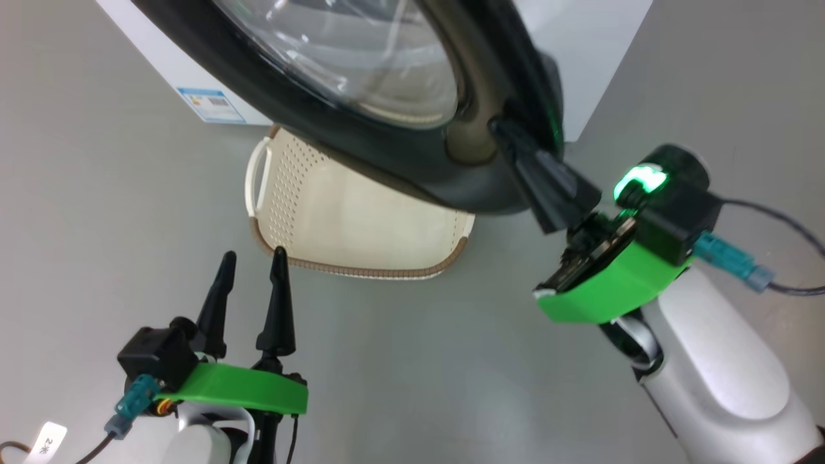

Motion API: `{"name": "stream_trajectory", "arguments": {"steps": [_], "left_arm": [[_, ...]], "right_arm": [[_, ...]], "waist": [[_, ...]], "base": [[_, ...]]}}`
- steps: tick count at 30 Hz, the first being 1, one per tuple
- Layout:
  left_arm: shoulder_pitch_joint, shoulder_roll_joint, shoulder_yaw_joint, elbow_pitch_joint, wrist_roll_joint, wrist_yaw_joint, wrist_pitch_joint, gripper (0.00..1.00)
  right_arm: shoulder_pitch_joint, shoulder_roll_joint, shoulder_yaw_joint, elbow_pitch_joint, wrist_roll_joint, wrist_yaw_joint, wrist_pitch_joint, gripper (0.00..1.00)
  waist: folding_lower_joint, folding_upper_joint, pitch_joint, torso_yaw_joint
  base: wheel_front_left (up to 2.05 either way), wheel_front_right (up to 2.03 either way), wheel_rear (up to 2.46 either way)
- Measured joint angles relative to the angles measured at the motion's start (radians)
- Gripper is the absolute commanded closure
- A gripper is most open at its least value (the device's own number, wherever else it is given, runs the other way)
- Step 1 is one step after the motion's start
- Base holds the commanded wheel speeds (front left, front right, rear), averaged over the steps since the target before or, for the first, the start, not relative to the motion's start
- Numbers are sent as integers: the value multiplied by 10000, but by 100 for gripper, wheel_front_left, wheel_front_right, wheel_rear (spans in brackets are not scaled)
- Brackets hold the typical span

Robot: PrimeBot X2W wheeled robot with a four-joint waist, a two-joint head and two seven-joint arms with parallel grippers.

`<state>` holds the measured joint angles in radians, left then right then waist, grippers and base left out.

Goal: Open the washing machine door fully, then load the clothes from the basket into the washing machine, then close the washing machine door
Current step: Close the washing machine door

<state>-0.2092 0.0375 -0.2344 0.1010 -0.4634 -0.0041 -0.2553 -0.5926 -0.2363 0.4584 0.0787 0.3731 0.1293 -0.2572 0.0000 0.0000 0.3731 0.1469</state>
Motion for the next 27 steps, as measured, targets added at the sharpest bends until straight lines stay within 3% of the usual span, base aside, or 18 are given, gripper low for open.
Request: {"name": "stream_trajectory", "arguments": {"steps": [27], "left_arm": [[-745,-4,-493,-786,477,368,0,0]], "right_arm": [[-2539,-571,-1216,-48,180,0,-2,100]], "waist": [[0,0,2374,-412]], "base": [[0,0,0]]}}
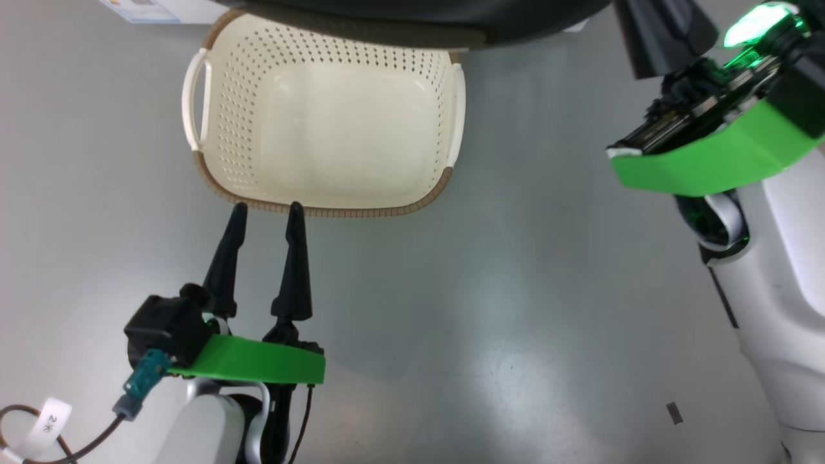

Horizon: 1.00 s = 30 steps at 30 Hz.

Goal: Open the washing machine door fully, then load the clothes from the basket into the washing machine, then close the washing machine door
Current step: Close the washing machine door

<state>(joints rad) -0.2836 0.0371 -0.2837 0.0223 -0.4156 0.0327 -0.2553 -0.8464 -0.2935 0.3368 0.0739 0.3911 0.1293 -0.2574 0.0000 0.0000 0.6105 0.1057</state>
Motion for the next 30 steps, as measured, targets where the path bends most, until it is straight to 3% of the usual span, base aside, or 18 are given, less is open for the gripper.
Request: {"name": "stream_trajectory", "arguments": {"steps": [30], "left_arm": [[-241,-2,-663,-915,-232,435,-2,0]], "right_arm": [[-775,-1160,-834,167,173,0,-12,100]], "waist": [[0,0,490,905]], "base": [[0,0,0]]}}
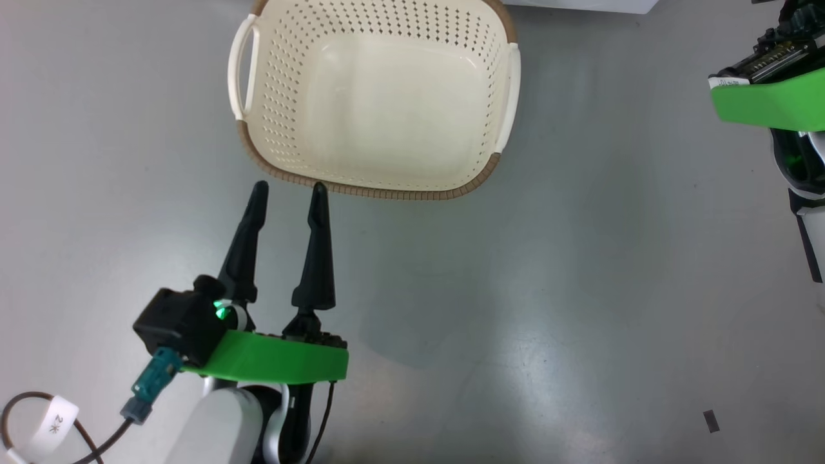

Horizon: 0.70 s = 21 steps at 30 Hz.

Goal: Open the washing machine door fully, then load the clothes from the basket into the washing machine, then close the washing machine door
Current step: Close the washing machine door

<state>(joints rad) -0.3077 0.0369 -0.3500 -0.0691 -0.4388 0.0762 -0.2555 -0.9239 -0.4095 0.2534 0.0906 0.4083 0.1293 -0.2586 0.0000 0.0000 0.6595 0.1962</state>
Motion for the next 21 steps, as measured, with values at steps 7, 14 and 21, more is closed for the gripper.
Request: {"name": "stream_trajectory", "arguments": {"steps": [7,14,21], "left_arm": [[-162,-2,-142,-79,-184,75,0,0],[-195,-4,-207,-245,-249,159,0,0],[-188,-6,-245,-387,-265,173,0,0]], "right_arm": [[-335,-232,293,186,92,0,0,100],[-606,-383,617,334,90,0,0,100],[-1018,-566,880,640,92,0,0,100]], "waist": [[0,0,-29,124],[0,0,-17,234],[0,0,-6,352]], "base": [[0,0,0],[0,0,0],[0,0,0]]}}
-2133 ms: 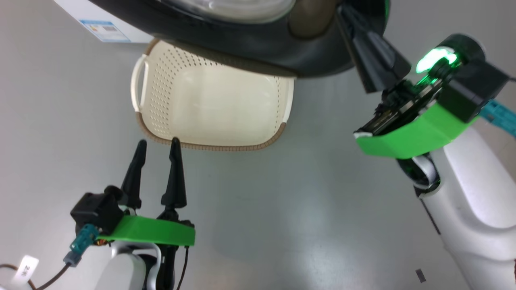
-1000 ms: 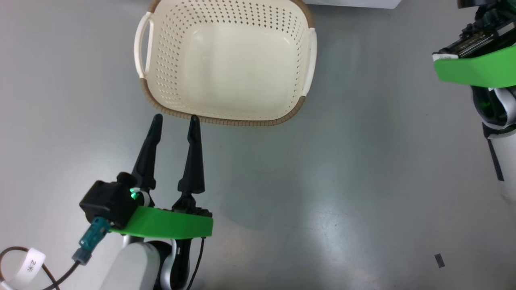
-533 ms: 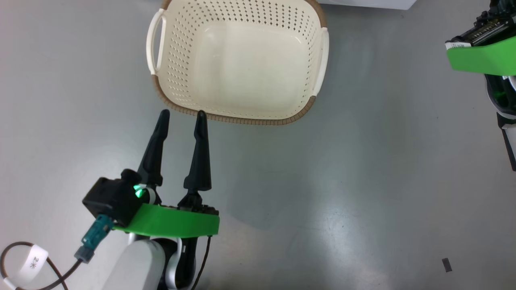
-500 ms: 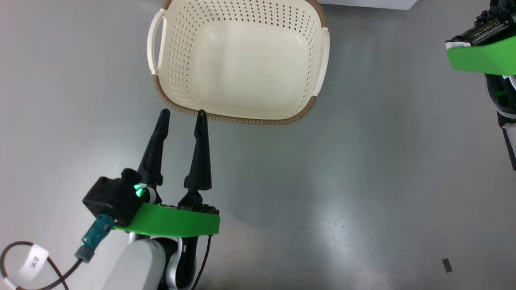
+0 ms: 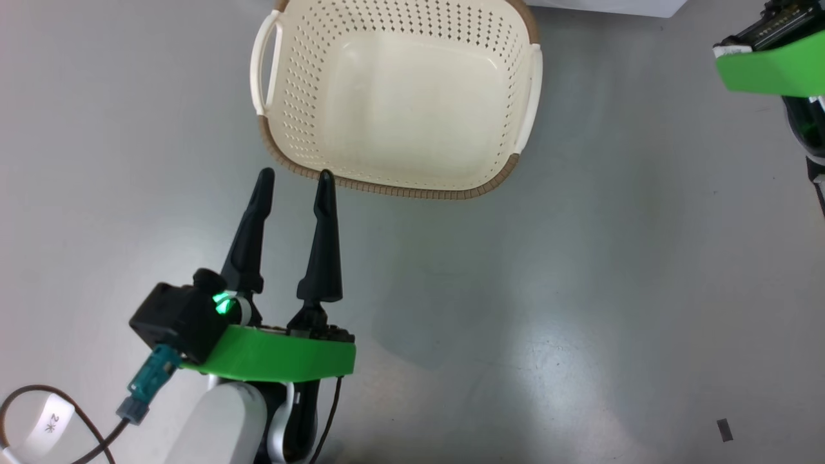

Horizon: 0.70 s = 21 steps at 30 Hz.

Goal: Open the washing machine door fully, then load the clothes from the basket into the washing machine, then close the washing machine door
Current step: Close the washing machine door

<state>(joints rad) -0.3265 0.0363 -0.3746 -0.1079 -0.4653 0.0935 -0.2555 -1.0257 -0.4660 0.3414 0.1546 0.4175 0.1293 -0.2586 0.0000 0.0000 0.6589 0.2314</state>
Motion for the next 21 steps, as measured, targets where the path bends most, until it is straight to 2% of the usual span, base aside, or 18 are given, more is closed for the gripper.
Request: {"name": "stream_trajectory", "arguments": {"steps": [7,17,21], "left_arm": [[55,0,15,-128,0,27,0,0],[165,-2,-105,-370,-12,169,0,0],[164,-4,-205,-424,-75,222,0,0]], "right_arm": [[-446,-75,44,247,81,0,0,100],[-1298,-546,69,683,77,6,-2,100],[-1483,-648,186,821,58,100,-77,100]], "waist": [[0,0,72,27],[0,0,321,153],[0,0,384,270]], "base": [[0,0,0],[0,0,0],[0,0,0]]}}
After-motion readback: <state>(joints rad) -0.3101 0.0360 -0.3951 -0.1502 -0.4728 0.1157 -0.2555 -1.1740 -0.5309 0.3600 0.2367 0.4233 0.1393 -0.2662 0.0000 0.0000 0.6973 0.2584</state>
